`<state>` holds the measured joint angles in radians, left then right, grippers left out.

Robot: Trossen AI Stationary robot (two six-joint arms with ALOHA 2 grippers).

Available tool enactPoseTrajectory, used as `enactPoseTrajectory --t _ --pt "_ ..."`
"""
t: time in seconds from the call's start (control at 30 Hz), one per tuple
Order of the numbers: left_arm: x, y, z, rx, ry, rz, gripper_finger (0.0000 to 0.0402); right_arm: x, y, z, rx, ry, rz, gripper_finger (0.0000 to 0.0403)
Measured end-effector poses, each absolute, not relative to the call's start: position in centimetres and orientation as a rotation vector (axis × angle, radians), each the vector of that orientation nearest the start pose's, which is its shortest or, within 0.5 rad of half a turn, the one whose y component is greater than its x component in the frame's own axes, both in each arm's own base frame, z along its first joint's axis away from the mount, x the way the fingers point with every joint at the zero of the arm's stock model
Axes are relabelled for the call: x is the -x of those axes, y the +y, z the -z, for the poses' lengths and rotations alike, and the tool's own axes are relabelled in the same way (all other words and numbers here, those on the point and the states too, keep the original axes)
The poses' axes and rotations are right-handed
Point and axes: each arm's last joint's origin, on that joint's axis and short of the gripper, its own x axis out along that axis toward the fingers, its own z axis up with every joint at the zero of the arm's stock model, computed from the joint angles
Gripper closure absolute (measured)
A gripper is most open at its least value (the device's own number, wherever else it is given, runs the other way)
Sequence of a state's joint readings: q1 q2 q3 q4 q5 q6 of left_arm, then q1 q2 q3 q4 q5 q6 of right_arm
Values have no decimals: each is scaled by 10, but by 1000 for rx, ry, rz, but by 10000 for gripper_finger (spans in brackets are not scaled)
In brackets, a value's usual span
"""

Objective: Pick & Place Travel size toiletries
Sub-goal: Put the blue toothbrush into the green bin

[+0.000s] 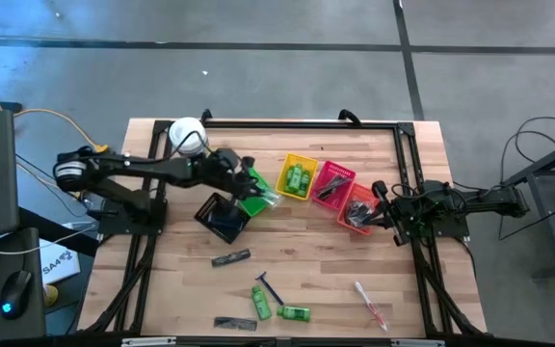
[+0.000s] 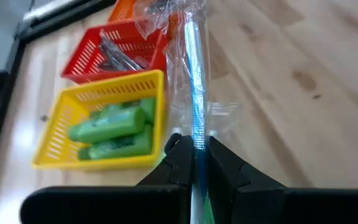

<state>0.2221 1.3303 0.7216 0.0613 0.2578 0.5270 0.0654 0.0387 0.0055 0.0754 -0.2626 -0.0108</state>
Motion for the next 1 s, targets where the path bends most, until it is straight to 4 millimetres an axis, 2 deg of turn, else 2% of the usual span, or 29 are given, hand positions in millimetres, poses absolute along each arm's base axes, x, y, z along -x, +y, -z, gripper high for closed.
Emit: enactPoseTrajectory --t 0.17,0.27,0.47,1.0 --pt "-271 65 -214 -512 553 195 384 -98 14 -170 9 -45 -330 396" --pt "-266 75 -206 -506 605 181 384 -98 14 -170 9 -44 -330 396" --pt "-258 89 -200 -453 578 233 384 -98 14 -170 32 -49 -327 396" --pt "-256 92 -196 -452 595 229 384 -98 14 -172 26 -68 -325 396"
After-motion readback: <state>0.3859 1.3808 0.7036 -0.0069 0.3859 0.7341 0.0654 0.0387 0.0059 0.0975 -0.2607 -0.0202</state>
